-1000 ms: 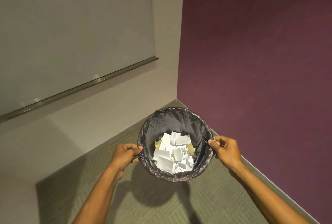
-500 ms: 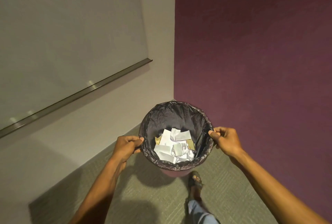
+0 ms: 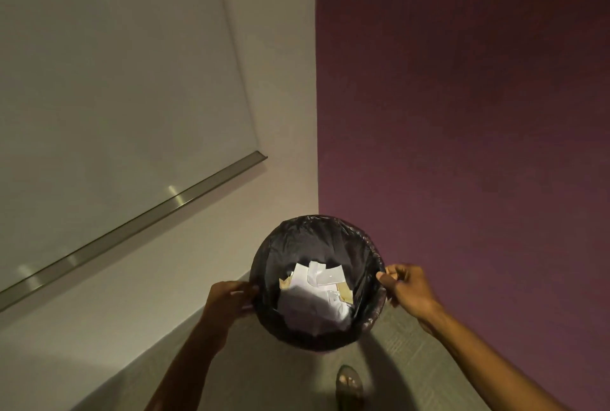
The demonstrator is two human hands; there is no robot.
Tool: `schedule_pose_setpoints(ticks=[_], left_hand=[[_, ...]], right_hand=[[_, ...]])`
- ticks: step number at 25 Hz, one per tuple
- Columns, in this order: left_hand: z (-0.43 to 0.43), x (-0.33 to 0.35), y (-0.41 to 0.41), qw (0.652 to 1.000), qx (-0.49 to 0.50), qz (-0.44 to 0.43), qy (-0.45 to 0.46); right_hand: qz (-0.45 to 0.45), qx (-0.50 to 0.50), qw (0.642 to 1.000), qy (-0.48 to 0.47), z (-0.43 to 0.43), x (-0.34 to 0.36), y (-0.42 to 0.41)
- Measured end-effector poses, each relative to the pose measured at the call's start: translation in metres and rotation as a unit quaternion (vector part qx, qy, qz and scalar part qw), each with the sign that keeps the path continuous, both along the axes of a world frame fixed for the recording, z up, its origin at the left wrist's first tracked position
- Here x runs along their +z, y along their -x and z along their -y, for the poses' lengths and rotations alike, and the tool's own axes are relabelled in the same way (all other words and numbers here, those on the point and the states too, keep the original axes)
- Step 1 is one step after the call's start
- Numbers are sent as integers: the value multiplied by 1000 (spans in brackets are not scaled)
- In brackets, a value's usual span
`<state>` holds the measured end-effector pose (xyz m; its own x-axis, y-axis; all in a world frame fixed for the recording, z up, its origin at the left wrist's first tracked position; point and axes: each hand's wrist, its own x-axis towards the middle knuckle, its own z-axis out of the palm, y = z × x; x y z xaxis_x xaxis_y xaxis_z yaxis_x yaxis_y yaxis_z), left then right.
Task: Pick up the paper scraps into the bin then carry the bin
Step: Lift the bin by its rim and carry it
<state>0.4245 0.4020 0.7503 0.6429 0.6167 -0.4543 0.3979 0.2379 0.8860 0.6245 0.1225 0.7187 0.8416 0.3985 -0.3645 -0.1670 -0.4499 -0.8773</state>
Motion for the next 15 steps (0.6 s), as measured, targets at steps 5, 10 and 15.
schedule_pose_setpoints(ticks=[5, 10, 15], left_hand=[[-10, -18, -80, 999, 19, -26, -13], [-35, -37, -133, 997, 47, -59, -8], [-64, -63, -162, 993, 41, -98, -50]], right_hand=[[-10, 0, 1000, 24, -11, -19, -79], [-22, -8, 999, 47, -38, -43, -120], [-52, -21, 996, 67, -69, -67, -139]])
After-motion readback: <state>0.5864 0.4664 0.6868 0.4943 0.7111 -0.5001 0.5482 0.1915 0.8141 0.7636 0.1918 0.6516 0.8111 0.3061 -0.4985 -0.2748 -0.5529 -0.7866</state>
